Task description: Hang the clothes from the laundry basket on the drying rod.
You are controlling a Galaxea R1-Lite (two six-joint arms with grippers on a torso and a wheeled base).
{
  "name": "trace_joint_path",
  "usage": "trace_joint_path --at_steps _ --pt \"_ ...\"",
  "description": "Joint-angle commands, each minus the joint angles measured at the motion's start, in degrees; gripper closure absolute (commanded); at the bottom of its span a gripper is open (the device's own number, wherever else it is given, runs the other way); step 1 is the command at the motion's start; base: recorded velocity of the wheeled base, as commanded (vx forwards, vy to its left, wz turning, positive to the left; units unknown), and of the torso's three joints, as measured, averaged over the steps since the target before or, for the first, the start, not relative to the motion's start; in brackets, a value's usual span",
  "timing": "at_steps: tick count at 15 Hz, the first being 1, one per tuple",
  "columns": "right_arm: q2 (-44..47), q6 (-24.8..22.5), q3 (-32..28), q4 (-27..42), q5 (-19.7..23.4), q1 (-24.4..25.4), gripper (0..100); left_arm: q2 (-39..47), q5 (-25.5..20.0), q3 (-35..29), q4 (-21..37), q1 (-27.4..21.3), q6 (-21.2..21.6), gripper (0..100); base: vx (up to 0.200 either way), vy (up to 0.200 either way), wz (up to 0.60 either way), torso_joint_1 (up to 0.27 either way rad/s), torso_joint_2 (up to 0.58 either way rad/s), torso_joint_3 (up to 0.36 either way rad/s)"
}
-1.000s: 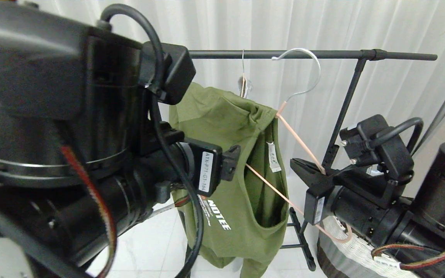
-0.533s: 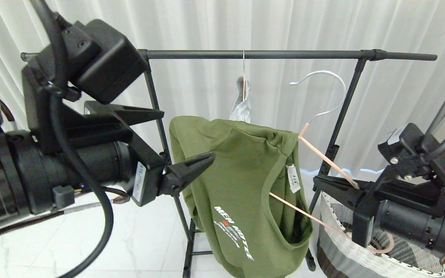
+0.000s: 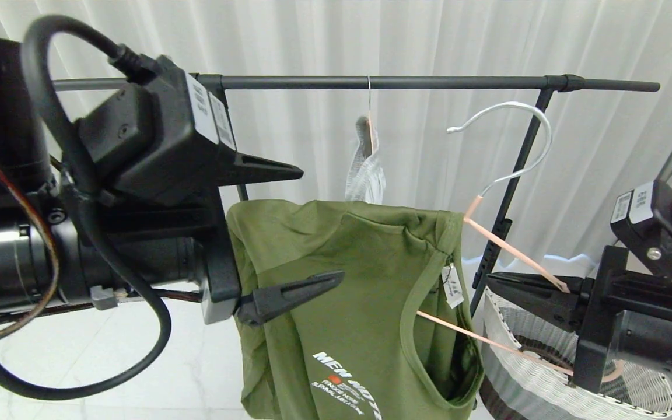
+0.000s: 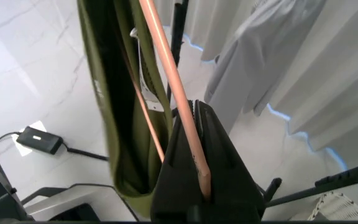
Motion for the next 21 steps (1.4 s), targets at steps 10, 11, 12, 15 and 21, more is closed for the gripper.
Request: trace_joint_path --at_steps 10,11,12,15,21 --pt "0.5 -3.7 0.2 5.1 0.0 5.5 100 5.6 -0.7 4.3 0.0 -4.4 0.2 0 0.0 0.0 0.0 0.0 0.0 0.0" --pt "0.9 -3.9 0.2 5.2 0.0 6.0 100 5.9 -0.7 4.5 0.0 -4.4 0.2 0 0.0 0.0 0.0 0.0 0.0 0.0" --pt "1.0 -4.2 0.2 5.2 0.0 6.0 100 6.2 -0.7 4.7 0.0 -4.4 0.1 0 0.0 0.0 0.0 0.0 0.0 0.0" --pt "1.1 -4.5 0.2 5.1 -0.2 6.1 100 6.6 -0.7 4.9 0.0 -4.4 0.1 0 0.0 0.0 0.0 0.0 0.0 0.0" --pt "0.9 -4.5 0.0 4.6 -0.7 5.8 100 6.3 -0.6 5.6 -0.1 -3.9 0.0 100 0.0 0.0 0.0 0.0 0.0 0.0"
